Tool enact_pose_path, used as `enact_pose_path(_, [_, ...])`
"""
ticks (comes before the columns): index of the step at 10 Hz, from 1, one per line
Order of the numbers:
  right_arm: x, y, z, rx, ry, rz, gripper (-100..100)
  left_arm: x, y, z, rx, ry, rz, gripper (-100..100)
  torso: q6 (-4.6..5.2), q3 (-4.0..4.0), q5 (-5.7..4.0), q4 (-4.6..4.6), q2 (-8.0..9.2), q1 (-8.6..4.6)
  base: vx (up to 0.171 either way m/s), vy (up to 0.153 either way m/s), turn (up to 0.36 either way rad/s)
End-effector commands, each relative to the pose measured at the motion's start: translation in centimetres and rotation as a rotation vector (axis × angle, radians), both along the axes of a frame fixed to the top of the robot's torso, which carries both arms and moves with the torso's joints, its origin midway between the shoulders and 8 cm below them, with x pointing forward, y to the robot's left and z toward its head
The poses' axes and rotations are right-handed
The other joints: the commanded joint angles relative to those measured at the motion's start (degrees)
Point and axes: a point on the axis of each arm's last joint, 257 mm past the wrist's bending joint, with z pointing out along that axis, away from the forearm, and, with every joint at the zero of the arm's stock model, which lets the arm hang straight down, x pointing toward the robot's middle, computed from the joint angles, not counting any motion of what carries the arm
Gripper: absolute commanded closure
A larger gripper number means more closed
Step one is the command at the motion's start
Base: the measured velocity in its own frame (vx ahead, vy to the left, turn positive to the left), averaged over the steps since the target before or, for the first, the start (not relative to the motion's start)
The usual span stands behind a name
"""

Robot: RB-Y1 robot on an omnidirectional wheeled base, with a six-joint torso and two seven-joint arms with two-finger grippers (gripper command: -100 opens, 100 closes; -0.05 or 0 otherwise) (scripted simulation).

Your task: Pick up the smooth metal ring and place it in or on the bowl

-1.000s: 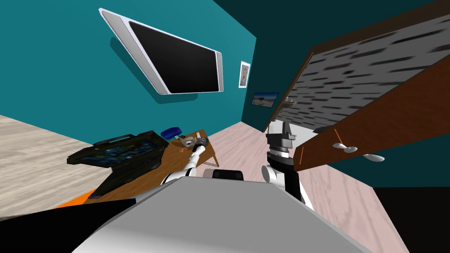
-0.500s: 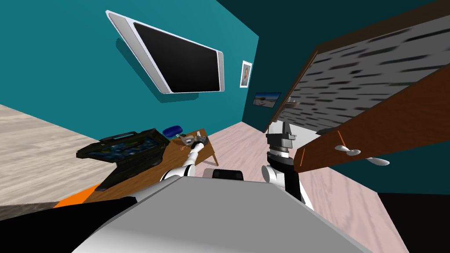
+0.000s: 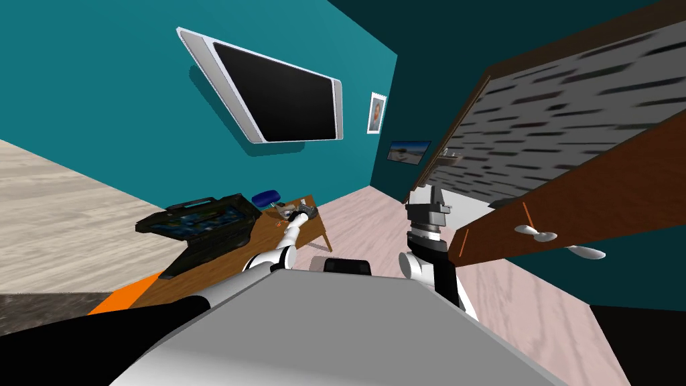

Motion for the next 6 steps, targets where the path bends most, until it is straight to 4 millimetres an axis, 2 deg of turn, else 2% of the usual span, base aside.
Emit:
enact_pose_path(1, [0.00, 0.00, 0.00, 0.000, 0.000, 0.000, 0, 0.00, 0.00, 0.00, 0.000, 0.000, 0.000, 0, 0.00, 0.00, 0.00, 0.00, 0.00, 0.00, -0.002, -0.007, -0.003])
enact_pose_path(6, [0.00, 0.00, 0.00, 0.000, 0.000, 0.000, 0, 0.00, -0.01, -0.01, 0.000, 0.000, 0.000, 0, -0.01, -0.04, 0.04, -0.02, -0.07, 0.16, 0.000, 0.000, 0.000])
